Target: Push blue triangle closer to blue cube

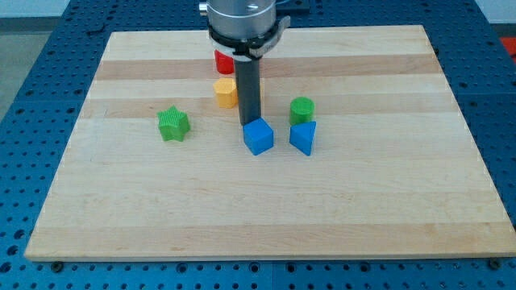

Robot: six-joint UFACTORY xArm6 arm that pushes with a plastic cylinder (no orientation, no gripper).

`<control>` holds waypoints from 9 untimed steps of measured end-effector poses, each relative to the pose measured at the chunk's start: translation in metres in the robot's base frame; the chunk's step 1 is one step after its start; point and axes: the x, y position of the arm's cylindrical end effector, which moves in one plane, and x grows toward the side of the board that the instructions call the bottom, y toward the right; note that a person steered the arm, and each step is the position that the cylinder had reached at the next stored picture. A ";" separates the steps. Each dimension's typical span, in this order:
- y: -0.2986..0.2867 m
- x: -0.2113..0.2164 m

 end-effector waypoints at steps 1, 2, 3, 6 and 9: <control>0.004 0.028; 0.005 0.045; 0.003 0.038; 0.052 0.009; 0.123 0.018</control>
